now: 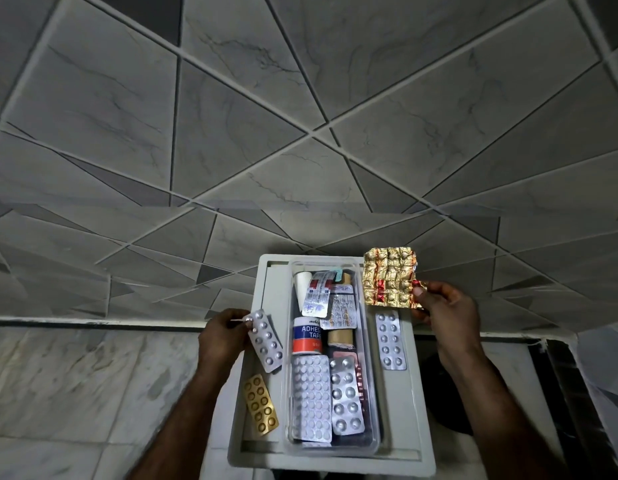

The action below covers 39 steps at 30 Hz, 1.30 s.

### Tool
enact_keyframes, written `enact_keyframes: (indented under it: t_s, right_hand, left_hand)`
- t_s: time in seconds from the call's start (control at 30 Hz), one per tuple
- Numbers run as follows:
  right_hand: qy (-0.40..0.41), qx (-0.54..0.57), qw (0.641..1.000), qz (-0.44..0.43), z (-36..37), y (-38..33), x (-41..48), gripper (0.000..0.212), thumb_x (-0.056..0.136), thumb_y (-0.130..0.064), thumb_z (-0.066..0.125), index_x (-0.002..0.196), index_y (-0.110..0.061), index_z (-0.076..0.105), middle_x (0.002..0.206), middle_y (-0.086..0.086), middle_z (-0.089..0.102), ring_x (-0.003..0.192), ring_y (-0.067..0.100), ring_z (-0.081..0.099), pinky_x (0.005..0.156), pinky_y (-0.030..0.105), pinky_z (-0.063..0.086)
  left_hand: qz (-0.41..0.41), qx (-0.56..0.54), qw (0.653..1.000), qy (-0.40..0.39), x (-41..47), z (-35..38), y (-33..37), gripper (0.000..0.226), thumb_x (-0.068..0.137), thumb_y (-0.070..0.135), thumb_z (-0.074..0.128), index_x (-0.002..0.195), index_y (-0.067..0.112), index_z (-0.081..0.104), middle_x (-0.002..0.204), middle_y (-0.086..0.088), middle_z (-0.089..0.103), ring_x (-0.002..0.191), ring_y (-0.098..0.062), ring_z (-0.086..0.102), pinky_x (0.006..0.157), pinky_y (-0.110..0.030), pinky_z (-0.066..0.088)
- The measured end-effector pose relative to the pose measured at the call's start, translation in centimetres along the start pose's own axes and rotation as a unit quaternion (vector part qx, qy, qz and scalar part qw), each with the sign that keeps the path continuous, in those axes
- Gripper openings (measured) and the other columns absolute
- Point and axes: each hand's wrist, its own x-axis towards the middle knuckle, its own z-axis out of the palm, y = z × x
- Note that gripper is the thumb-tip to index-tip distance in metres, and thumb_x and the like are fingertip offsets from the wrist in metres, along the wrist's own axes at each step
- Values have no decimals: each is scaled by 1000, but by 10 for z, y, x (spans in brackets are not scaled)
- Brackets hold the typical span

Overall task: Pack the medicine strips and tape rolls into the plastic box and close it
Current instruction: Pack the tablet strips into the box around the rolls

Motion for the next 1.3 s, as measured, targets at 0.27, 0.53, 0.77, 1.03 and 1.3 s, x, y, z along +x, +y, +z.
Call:
enact_keyframes:
  t_s: [0.27,0.53,0.77,1.03,1.3]
  right_hand:
    - [25,22,998,-52,-2,-15,-42,12,87,-5,65,95,-13,69,88,1,73,76,10,69,61,22,57]
    - [-76,53,994,55,-1,-4,-71,14,86,-1,64,99,-6,67,94,10,75,77,17,69,61,27,56]
    - [-113,21,987,112,15,30,-94,11,87,1,64,98,0,63,85,15,74,67,21,67,51,25,55]
    - [-99,-383,900,-181,23,40,-110,5,83,-22,70,86,-26,72,83,-13,71,75,6,67,71,30,56]
    - [-89,-406,892,-179,18,41,-112,10,86,-24,68,90,-20,76,86,-7,62,75,4,62,75,14,49]
  left_hand:
    - [68,-117,991,9,-7,-10,26,21,92,6,59,109,8,70,101,-15,74,88,-32,70,74,-40,59]
    - [126,-90,987,-53,-28,-23,65,13,89,7,65,97,17,71,92,-10,76,83,-25,71,76,-39,57]
    - [60,55,971,-224,-56,-12,59,7,89,8,66,94,12,69,81,-8,78,77,-22,74,74,-37,61]
    - [99,162,951,-243,-72,6,46,9,81,7,75,88,12,73,80,-6,75,63,-14,74,65,-29,62]
    - [210,325,889,-245,-76,12,45,21,80,24,77,100,18,73,93,0,77,79,-15,74,77,-35,62]
